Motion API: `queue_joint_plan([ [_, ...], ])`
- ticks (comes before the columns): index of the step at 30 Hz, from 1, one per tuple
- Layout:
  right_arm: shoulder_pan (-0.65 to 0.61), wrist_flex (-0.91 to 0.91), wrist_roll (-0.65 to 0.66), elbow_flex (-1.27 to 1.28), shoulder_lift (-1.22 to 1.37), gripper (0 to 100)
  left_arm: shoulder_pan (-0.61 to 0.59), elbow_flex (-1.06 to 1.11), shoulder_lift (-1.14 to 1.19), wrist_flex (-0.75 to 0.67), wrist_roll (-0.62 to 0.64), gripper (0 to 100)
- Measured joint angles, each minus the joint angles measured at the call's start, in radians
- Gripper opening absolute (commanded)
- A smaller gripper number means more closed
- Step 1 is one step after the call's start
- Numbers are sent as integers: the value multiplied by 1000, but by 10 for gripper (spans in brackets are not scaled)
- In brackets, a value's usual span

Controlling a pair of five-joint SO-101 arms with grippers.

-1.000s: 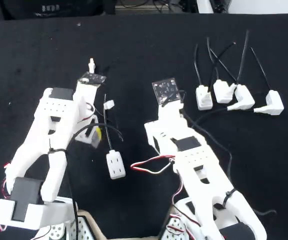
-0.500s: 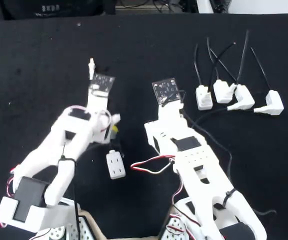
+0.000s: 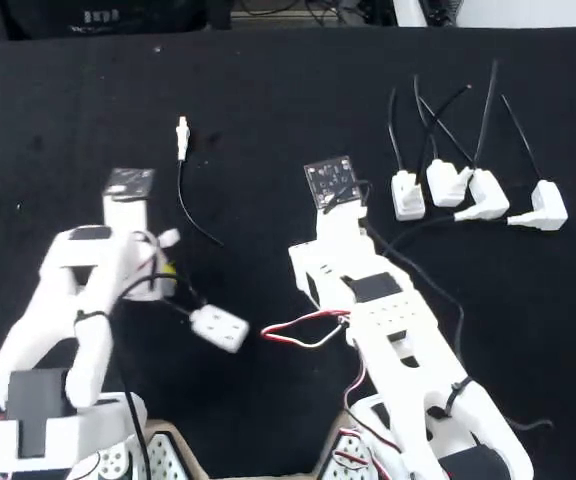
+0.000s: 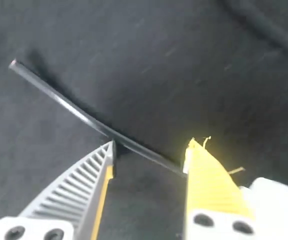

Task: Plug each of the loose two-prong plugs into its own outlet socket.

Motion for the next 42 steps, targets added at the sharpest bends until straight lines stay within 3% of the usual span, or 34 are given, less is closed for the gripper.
queue_joint_plan([
  [8,0,0,0,0,0,230,-160,2,-276,180,-203,223],
  [13,0,0,0,0,0,230,-87,60,-404,338,-436,223],
  [16,54,0,0,0,0,230,9,133,-423,341,-474,223],
  [21,176,44,0,-31,2,230,206,264,-428,233,-377,223],
  [27,184,57,0,-35,2,230,381,287,-428,52,-143,226],
  [34,184,57,0,-35,2,230,468,299,-428,-150,114,228],
  [38,184,57,0,-35,2,230,474,298,-428,-143,146,228],
  [42,184,57,0,-35,2,230,448,210,-428,0,126,228],
])
